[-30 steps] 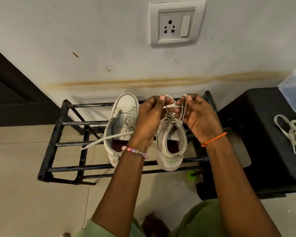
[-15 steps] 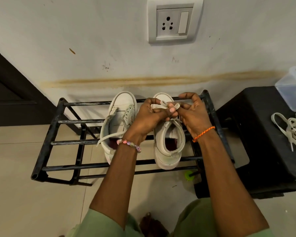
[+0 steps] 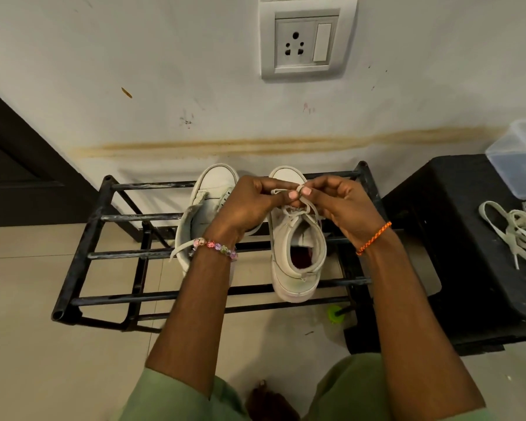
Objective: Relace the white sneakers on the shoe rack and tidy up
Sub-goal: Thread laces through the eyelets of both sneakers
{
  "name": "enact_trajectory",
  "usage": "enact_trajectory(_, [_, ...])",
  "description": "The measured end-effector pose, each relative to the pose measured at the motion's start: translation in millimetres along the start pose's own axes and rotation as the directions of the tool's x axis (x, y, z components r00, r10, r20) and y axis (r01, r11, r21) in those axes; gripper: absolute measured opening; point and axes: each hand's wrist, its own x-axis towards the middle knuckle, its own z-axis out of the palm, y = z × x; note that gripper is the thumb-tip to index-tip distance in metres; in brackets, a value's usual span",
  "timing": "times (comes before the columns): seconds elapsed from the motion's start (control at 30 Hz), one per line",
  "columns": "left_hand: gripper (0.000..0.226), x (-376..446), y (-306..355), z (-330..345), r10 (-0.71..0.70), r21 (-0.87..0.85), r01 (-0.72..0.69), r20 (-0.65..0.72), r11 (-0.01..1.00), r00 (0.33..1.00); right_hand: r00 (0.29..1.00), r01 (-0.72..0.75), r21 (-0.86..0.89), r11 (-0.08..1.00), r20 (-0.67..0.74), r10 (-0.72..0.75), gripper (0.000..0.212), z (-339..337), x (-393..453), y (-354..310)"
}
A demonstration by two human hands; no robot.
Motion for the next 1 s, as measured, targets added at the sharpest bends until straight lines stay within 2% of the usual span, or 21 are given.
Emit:
enact_trajectory(0.1, [0.027, 0, 4, 1, 0.145, 0.277, -0.14, 0.001, 0.951, 0.989, 0.998, -0.03, -0.01, 0.999, -0.061, 0.029, 0.014, 4, 4, -2])
enact_trajectory(0.2, [0.027, 0, 5, 2, 0.292, 0.548, -0.24, -0.008, 0.801, 0.956, 0.994, -0.067, -0.01, 0.998, -0.093, 0.066, 0.013, 6, 6, -3])
enact_trajectory(0.3, [0.027, -1, 3, 4, 0.419, 0.681, -0.329, 0.036, 0.654, 0.907, 0.985, -0.105, -0.043, 0.994, -0.14, 0.098, 0.012, 7, 8, 1])
enact_trajectory(0.43, [0.023, 0, -6, 7, 0.523, 0.829, -0.369, 0.111, 0.42, 0.845, 0.97, -0.146, -0.058, 0.988, -0.207, 0.131, 0.012, 9, 12, 6])
enact_trajectory(0.5, [0.018, -3, -7, 9, 0.565, 0.856, -0.376, 0.124, 0.355, 0.816, 0.964, -0.148, -0.082, 0.986, -0.233, 0.126, 0.012, 12, 12, 7])
enact_trajectory(0.57, [0.019, -5, -6, 10, 0.537, 0.854, -0.348, 0.098, 0.386, 0.838, 0.96, -0.122, -0.085, 0.989, -0.263, 0.096, 0.009, 13, 12, 7])
enact_trajectory(0.6, [0.022, -4, -5, 11, 0.485, 0.827, -0.329, 0.078, 0.457, 0.871, 0.958, -0.1, -0.112, 0.989, -0.278, 0.065, 0.007, 13, 12, 7])
enact_trajectory(0.7, [0.03, -5, 4, 11, 0.196, 0.58, -0.182, 0.039, 0.794, 0.98, 0.96, -0.051, -0.214, 0.976, -0.28, -0.011, 0.008, 8, 11, 3])
enact_trajectory(0.77, [0.031, -6, 10, 10, -0.021, 0.374, 0.006, 0.035, 0.928, 0.999, 0.966, -0.031, -0.239, 0.97, -0.255, -0.032, 0.016, 3, 9, 0])
enact_trajectory(0.87, [0.028, -7, 13, 9, -0.243, 0.112, 0.24, 0.008, 0.964, 0.97, 0.985, 0.02, -0.255, 0.967, -0.161, -0.063, 0.022, -1, 2, -9])
enact_trajectory(0.93, [0.023, -6, 13, 8, -0.32, -0.008, 0.321, 0.025, 0.947, 0.947, 0.997, 0.053, -0.23, 0.972, -0.047, -0.066, 0.013, -1, -3, -15])
enact_trajectory(1.0, [0.018, -5, 12, 8, -0.376, -0.087, 0.38, 0.055, 0.921, 0.925, 0.997, 0.063, -0.275, 0.959, 0.05, -0.052, 0.008, -1, -5, -16])
